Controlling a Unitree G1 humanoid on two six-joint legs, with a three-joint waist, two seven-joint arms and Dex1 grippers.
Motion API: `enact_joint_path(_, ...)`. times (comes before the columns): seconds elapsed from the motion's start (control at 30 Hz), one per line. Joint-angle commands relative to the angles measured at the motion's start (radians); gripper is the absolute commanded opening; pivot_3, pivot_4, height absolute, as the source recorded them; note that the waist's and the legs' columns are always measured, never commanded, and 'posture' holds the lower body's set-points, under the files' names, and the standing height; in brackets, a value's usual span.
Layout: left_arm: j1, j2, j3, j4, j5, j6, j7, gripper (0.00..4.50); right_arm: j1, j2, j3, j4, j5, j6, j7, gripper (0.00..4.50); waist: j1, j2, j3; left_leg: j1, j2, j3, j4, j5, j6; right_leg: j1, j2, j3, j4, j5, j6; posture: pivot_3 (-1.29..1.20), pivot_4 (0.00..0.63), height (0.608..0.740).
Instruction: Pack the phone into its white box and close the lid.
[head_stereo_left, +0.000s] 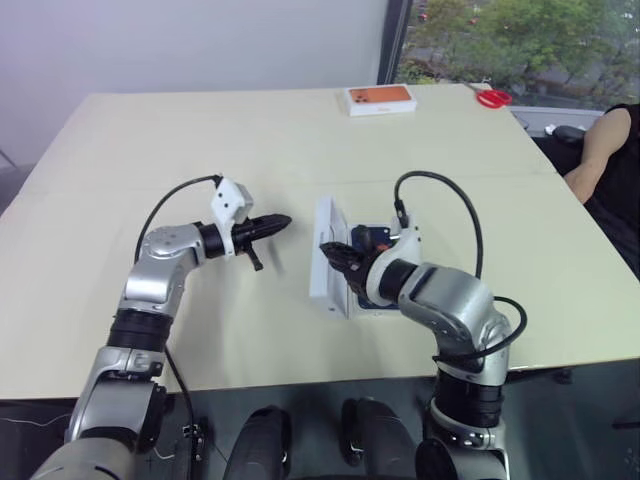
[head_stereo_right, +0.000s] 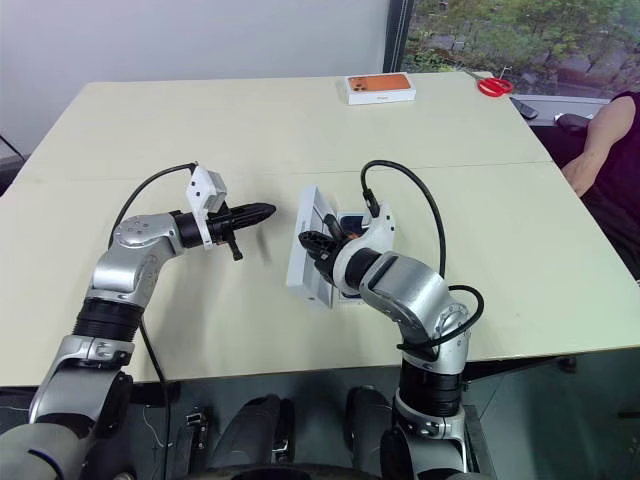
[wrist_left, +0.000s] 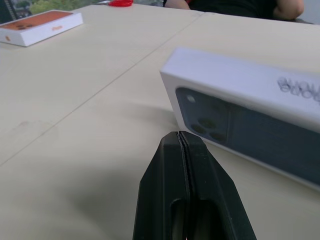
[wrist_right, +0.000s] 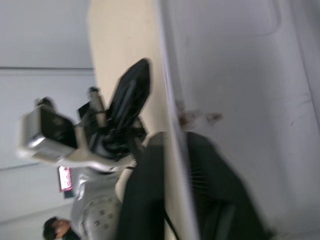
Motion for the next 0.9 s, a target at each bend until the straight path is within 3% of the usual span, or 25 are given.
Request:
enact_joint_path(0.03, -0.002, -0.013, -0.021, -0.051, -0.014, 0.012, -0.028, 0.00, -0.025, -0.037, 0.003, -0.047, 0.023, -0.022, 0.016, 2.83, 0.001, 0.000, 0.000, 0.000, 0.000, 0.000, 0.000, 0.000, 0.000, 0.000, 0.000, 0.000, 0.000, 0.000, 0.000, 0.00, 0.150, 0.740)
enact_joint_path(0.13, 0.024, -0.015, -0.065, -0.101, -0.018, 0.047, -0.068, 0.00, -0.067, -0.102, -0.024, -0.026, 0.023, -0.022, 0.042, 4.39, 0.001, 0.000, 0.000, 0.000, 0.000, 0.000, 0.000, 0.000, 0.000, 0.000, 0.000, 0.000, 0.000, 0.000, 0.000, 0.00, 0.150, 0.740)
enact_joint_path(0.17, 0.035, -0.014, -0.079, -0.120, -0.017, 0.056, -0.081, 0.00, -0.083, -0.122, -0.036, -0.016, 0.023, -0.022, 0.053, 4.46, 0.000, 0.000, 0.000, 0.000, 0.000, 0.000, 0.000, 0.000, 0.000, 0.000, 0.000, 0.000, 0.000, 0.000, 0.000, 0.00, 0.150, 0.740)
enact_joint_path(0.27, 0.054, -0.021, -0.091, -0.141, -0.003, 0.038, -0.075, 0.00, -0.119, -0.195, -0.050, 0.012, 0.023, -0.001, 0.093, 4.46, 0.001, 0.000, 0.000, 0.000, 0.000, 0.000, 0.000, 0.000, 0.000, 0.000, 0.000, 0.000, 0.000, 0.000, 0.000, 0.00, 0.150, 0.740)
enact_joint_path(0.33, 0.031, -0.038, -0.043, -0.123, -0.035, 0.060, -0.032, 0.00, -0.138, -0.299, -0.038, 0.034, 0.023, 0.051, 0.147, 4.46, 0.005, 0.000, 0.000, 0.000, 0.001, 0.000, 0.000, 0.000, 0.000, 0.000, 0.000, 0.000, -0.001, 0.000, 0.000, 0.00, 0.150, 0.740)
enact_joint_path(0.47, -0.016, 0.013, 0.051, -0.062, -0.061, 0.088, 0.008, 0.00, -0.167, -0.587, 0.134, 0.024, 0.009, 0.240, 0.262, 4.46, 0.002, 0.000, 0.000, -0.001, 0.002, 0.000, 0.000, 0.000, 0.000, 0.000, 0.000, 0.000, -0.001, 0.000, 0.000, 0.00, 0.150, 0.740)
enact_joint_path(0.6, -0.014, 0.087, 0.057, -0.027, -0.023, 0.063, -0.003, 0.00, -0.201, -0.725, 0.267, -0.006, -0.105, 0.346, 0.405, 4.46, -0.001, 0.001, 0.000, 0.003, 0.006, 0.002, -0.001, -0.002, 0.004, 0.001, 0.005, 0.001, -0.002, 0.000, -0.001, 0.00, 0.150, 0.740)
enact_joint_path(0.73, -0.011, 0.140, 0.066, 0.032, 0.012, 0.036, 0.000, 0.00, -0.265, -0.740, 0.343, 0.000, -0.206, 0.378, 0.530, 4.46, 0.005, 0.001, 0.001, 0.001, 0.008, 0.002, -0.001, -0.002, 0.004, 0.000, 0.010, 0.001, -0.002, 0.000, -0.002, 0.00, 0.150, 0.740)
enact_joint_path(0.9, 0.008, 0.154, 0.055, 0.037, 0.033, 0.015, 0.001, 0.00, -0.341, -0.656, 0.415, 0.070, -0.267, 0.380, 0.585, 4.46, 0.006, 0.000, 0.000, 0.000, 0.009, 0.002, 0.000, -0.002, 0.004, 0.000, 0.010, 0.001, -0.005, 0.001, -0.003, 0.00, 0.150, 0.740)
